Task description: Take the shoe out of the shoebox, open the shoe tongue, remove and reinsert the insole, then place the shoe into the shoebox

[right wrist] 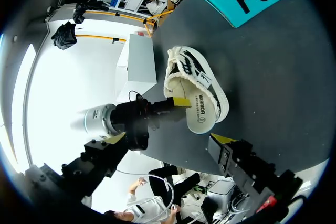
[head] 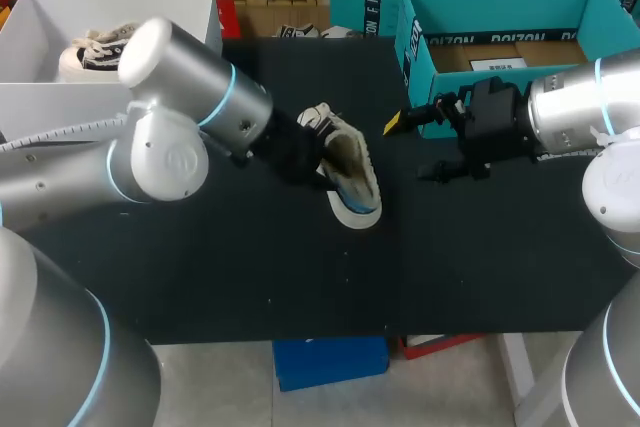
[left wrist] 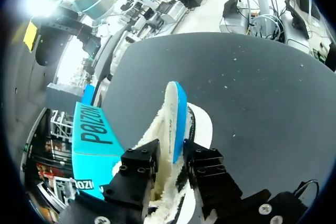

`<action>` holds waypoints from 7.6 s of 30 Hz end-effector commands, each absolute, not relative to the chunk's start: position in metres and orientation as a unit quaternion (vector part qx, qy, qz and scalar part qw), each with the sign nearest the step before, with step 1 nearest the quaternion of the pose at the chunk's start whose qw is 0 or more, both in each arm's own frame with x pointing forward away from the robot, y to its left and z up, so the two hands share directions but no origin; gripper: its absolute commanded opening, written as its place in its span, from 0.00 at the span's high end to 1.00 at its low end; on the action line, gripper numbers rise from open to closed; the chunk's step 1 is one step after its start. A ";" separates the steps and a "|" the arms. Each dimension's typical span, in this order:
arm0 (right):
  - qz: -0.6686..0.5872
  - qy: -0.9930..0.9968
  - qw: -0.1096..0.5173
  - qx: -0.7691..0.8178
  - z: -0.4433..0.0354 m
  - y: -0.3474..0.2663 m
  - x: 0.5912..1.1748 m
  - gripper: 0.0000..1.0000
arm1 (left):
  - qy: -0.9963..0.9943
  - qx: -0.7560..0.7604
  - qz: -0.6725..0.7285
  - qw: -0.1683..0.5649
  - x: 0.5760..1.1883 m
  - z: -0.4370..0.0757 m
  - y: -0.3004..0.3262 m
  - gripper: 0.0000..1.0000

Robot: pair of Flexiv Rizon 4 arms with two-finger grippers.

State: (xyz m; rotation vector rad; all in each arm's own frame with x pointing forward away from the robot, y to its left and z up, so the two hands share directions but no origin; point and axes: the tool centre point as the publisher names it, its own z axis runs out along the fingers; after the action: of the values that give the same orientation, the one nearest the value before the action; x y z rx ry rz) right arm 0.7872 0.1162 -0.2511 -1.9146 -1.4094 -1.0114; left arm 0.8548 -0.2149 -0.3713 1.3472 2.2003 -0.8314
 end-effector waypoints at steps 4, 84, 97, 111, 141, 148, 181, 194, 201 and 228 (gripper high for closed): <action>-0.376 -0.524 0.275 -0.713 -0.251 0.118 0.788 0.00 | 0.795 0.486 -0.306 0.199 0.850 -0.375 -0.214 1.00; -0.376 -0.524 0.275 -0.713 -0.251 0.118 0.788 0.00 | 0.775 0.451 -0.360 0.256 0.840 -0.352 -0.232 0.00; -0.376 -0.524 0.275 -0.713 -0.251 0.118 0.788 0.00 | 0.773 0.445 -0.373 0.256 0.842 -0.352 -0.240 0.06; -0.376 -0.524 0.275 -0.713 -0.251 0.118 0.788 0.00 | 0.771 0.447 -0.373 0.261 0.846 -0.357 -0.248 0.40; -0.376 -0.524 0.275 -0.713 -0.251 0.118 0.788 0.00 | 0.784 0.456 -0.347 0.241 0.856 -0.378 -0.247 1.00; -0.376 -0.524 0.275 -0.713 -0.251 0.118 0.788 0.00 | 0.784 0.456 -0.348 0.238 0.853 -0.375 -0.246 1.00; -0.376 -0.524 0.275 -0.713 -0.251 0.118 0.788 0.00 | 0.782 0.450 -0.320 0.289 0.869 -0.365 -0.261 1.00; -0.376 -0.524 0.275 -0.713 -0.251 0.118 0.788 0.00 | 0.802 0.453 -0.276 0.275 0.878 -0.373 -0.251 1.00; -0.376 -0.524 0.275 -0.713 -0.251 0.118 0.788 0.00 | 0.814 0.449 -0.247 0.274 0.884 -0.372 -0.245 1.00; -0.376 -0.524 0.275 -0.713 -0.251 0.118 0.788 0.00 | 0.852 0.384 -0.217 0.281 0.915 -0.383 -0.222 1.00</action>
State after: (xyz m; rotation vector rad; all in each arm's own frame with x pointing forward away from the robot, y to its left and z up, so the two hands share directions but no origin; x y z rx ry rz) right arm 0.7872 0.1162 -0.2511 -1.9146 -1.4094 -1.0113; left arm 0.9108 -0.2229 -0.3755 1.0220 2.3002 -0.5534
